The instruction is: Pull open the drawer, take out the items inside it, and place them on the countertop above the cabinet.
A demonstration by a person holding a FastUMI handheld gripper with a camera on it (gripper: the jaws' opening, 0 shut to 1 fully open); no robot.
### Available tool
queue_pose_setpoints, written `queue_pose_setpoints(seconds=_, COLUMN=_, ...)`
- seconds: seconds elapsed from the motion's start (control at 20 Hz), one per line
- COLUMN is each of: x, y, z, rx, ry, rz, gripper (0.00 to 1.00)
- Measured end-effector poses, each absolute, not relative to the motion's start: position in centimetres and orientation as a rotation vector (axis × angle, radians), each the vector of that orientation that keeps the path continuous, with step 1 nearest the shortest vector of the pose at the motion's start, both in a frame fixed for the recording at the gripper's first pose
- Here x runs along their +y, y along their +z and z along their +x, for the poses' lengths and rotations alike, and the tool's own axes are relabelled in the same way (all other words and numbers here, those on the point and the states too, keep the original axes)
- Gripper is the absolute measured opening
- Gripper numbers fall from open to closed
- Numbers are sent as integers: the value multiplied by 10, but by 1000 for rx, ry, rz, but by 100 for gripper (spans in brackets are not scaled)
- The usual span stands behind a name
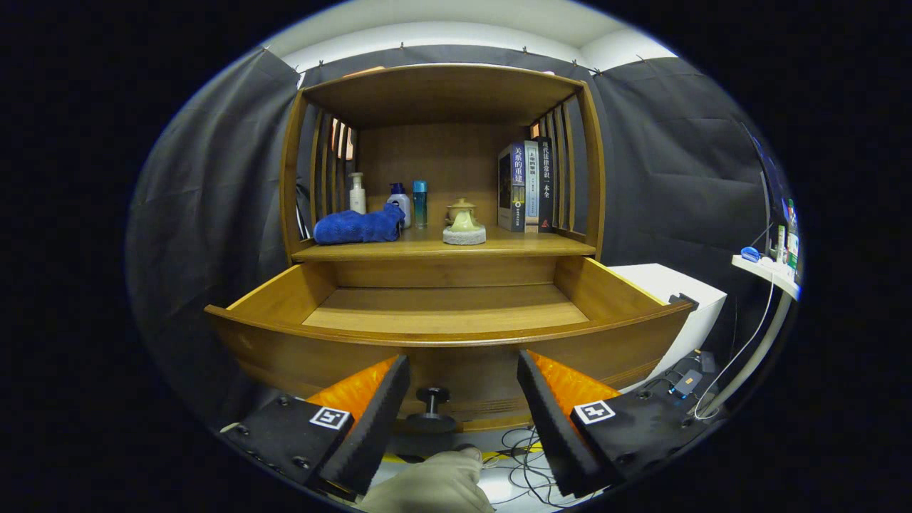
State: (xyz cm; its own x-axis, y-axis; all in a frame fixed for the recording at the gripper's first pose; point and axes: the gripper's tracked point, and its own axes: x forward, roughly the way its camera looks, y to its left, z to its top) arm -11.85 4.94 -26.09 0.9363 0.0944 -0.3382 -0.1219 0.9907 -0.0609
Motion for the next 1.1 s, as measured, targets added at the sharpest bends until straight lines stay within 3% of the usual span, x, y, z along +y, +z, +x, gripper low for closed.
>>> queue_pose_setpoints(seconds=1.1, x=51, y=-261, z=-89, rx=370, ry=120, rz=-95, gripper=98)
